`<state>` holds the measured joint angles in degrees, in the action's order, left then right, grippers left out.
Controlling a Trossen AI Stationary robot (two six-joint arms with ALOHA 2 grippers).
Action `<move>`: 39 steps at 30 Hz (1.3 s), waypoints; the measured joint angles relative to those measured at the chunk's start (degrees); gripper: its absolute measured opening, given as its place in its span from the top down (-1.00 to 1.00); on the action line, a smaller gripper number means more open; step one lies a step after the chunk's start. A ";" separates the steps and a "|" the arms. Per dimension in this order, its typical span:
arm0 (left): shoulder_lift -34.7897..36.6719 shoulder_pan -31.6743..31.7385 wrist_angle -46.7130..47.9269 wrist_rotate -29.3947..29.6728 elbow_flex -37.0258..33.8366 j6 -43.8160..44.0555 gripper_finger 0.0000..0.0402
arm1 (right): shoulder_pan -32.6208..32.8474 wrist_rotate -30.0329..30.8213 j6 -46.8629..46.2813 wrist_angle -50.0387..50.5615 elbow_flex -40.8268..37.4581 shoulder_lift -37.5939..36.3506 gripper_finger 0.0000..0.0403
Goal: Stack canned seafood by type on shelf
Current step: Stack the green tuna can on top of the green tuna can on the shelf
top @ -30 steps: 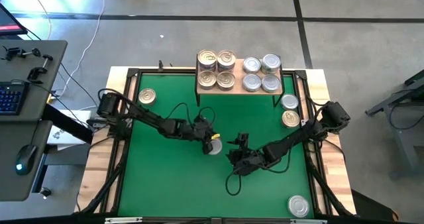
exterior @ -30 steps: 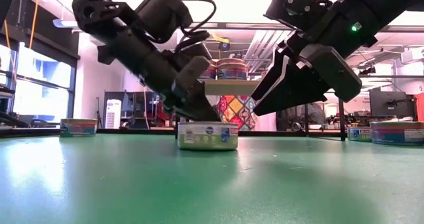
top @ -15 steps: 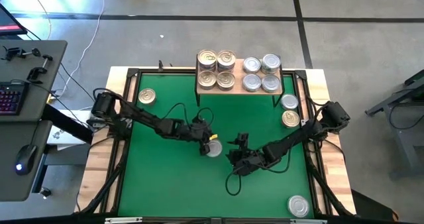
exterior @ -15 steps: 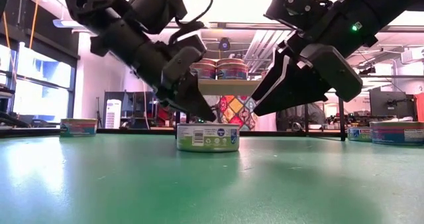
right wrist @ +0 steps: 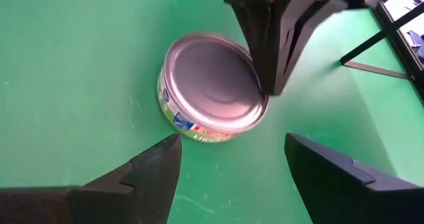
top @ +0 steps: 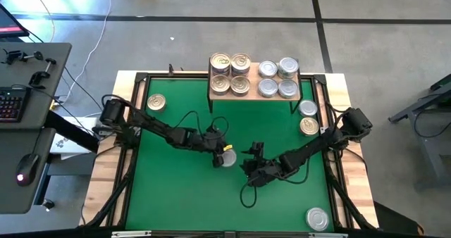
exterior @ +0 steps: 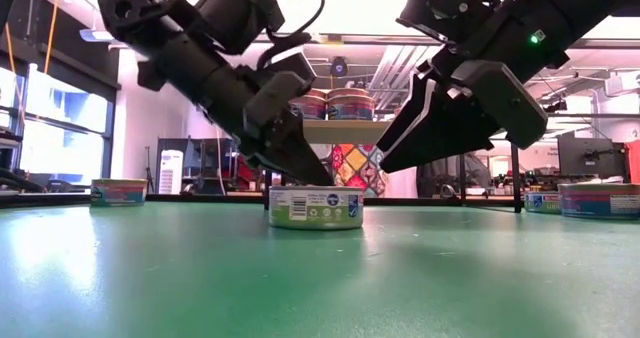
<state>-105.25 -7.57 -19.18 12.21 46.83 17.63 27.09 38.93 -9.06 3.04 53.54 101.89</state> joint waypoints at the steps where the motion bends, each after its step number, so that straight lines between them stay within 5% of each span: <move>1: -0.72 0.00 -0.71 0.11 0.00 0.12 1.00 | 0.00 -0.06 0.02 -0.21 0.00 0.00 -0.31; 13: -5.35 0.09 -6.03 0.25 0.09 -0.16 1.00 | -1.24 -5.06 3.93 -3.98 0.00 0.45 -0.31; 24: -5.46 0.44 -7.63 -0.22 -0.06 -0.85 1.00 | -2.90 -8.78 21.07 -13.46 0.00 5.94 -0.31; 34: -5.52 2.00 -6.95 -2.46 -0.09 -0.72 1.00 | -2.09 5.71 25.64 -20.11 0.08 11.83 -0.31; 39: -5.53 2.32 -6.95 -2.80 -0.13 0.14 1.00 | -2.59 6.79 25.67 -23.73 0.02 12.40 -0.30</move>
<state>-110.78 -5.26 -26.13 9.41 46.70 17.77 24.50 45.71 16.61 -20.69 53.56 114.28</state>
